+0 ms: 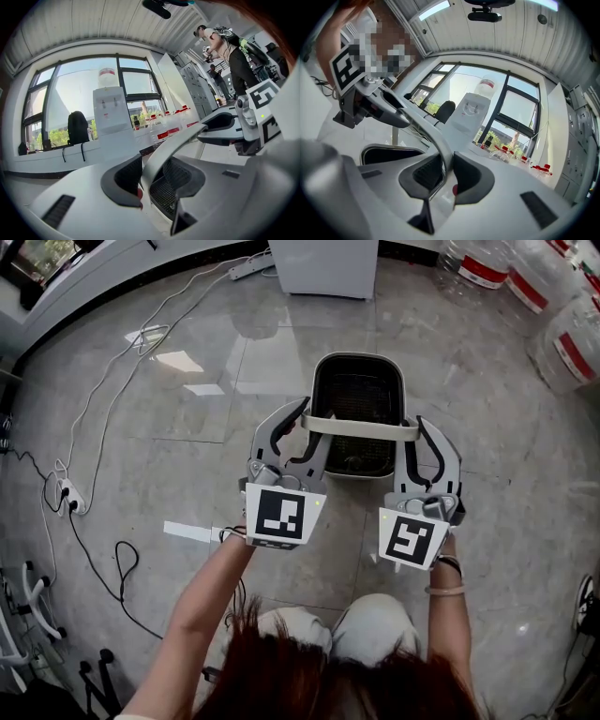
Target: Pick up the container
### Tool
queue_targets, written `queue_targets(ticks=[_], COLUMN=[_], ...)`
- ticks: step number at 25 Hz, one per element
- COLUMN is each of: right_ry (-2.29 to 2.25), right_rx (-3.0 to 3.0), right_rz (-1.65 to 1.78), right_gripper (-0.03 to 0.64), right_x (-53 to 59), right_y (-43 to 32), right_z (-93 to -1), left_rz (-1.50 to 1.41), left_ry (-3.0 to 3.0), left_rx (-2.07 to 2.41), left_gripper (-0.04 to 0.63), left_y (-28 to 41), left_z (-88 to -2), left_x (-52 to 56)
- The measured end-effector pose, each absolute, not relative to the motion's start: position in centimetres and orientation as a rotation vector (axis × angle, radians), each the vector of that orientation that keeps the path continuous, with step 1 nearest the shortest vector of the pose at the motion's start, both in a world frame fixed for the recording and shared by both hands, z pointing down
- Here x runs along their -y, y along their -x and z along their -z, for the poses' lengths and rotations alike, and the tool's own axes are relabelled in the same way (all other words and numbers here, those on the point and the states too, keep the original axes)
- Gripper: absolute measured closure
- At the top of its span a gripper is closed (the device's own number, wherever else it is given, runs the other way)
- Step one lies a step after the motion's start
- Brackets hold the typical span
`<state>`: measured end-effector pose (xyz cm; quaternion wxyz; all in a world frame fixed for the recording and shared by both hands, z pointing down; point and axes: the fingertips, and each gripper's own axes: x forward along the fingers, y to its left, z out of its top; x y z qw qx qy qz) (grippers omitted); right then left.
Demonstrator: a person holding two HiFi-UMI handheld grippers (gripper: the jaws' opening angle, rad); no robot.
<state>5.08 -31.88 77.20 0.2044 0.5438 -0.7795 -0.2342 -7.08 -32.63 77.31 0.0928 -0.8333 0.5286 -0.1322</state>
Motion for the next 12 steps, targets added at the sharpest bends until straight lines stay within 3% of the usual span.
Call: queue_targets(ticks=[12], right_ry=[-1.546], right_rx=[2.193], right_rz=[0.618], right_gripper=[0.543], right_x=[32.2], right_y=[-4.5], right_z=[-75.1], left_rz=[0.411], left_ry=[2.484], left_rx=[-1.563], left_gripper=[0.497], left_y=[7.0], left_z=[-75.1], left_x=[32.4])
